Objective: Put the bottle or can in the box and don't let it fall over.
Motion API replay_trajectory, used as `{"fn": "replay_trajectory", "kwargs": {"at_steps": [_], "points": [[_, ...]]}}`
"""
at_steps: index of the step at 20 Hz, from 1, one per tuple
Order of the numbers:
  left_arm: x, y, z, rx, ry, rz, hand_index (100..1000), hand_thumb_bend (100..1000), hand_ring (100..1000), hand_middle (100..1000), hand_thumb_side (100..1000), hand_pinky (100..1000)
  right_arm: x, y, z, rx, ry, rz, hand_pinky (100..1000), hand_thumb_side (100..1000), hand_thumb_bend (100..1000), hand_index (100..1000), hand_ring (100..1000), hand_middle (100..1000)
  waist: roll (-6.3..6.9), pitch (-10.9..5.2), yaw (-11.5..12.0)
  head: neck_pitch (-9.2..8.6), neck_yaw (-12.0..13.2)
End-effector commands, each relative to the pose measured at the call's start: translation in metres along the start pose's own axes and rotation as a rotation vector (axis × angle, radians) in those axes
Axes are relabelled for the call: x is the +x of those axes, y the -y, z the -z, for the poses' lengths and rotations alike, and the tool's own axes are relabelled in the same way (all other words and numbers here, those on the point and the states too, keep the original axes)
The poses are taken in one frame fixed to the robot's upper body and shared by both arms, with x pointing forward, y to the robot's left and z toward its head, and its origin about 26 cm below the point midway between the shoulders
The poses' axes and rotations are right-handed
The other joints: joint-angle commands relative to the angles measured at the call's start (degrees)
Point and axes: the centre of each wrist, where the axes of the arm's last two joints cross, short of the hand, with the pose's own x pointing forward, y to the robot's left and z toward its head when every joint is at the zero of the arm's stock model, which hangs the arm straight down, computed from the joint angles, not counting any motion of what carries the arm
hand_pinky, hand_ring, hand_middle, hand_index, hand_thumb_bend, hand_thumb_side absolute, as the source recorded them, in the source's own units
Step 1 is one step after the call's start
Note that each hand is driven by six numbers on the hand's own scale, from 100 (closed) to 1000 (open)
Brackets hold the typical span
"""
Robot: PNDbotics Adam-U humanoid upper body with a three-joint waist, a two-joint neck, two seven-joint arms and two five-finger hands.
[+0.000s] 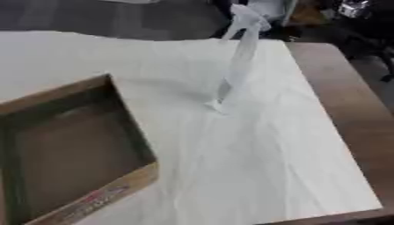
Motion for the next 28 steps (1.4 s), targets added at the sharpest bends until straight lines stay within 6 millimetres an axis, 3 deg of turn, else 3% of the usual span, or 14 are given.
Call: {"fn": "replay_trajectory", "kwargs": {"at_steps": [1, 6, 14, 21, 28], "points": [[0.006, -0.001, 0.006, -0.019, 0.019, 0.007, 926, 227, 449, 909, 809, 671, 0.006, 0.011, 0.003, 0.204, 0.144, -0.195, 1000, 619, 100, 979, 1000, 1000, -0.02, -0.43, 0.14, -0.80, -0.92], [0.007, 0.000, 0.010, -0.029, 0.036, 0.008, 927, 226, 440, 909, 810, 672, 0.010, 0.012, 0.010, 0.197, 0.167, -0.205, 1000, 615, 100, 978, 1000, 1000, -0.50, 0.48, 1.34, -2.89, -2.61], [0.007, 0.000, 0.011, -0.030, 0.043, 0.014, 927, 224, 437, 909, 810, 674, 0.013, 0.015, 0.009, 0.143, 0.210, -0.149, 1000, 593, 100, 991, 1000, 1000, -0.86, 1.29, 2.33, -4.57, -3.81], [0.007, 0.001, 0.012, -0.032, 0.048, 0.012, 927, 224, 437, 909, 810, 674, 0.020, 0.019, 0.010, 0.084, 0.271, -0.059, 1000, 568, 100, 1000, 1000, 1000, -0.77, 1.38, 2.62, -10.02, -6.29], [0.008, 0.000, 0.012, -0.035, 0.057, 0.009, 927, 223, 438, 908, 807, 676, 0.027, 0.022, 0.013, 0.063, 0.302, -0.005, 1000, 561, 100, 1000, 1000, 1000, -0.74, 1.36, 2.94, -11.54, -8.67]]}}
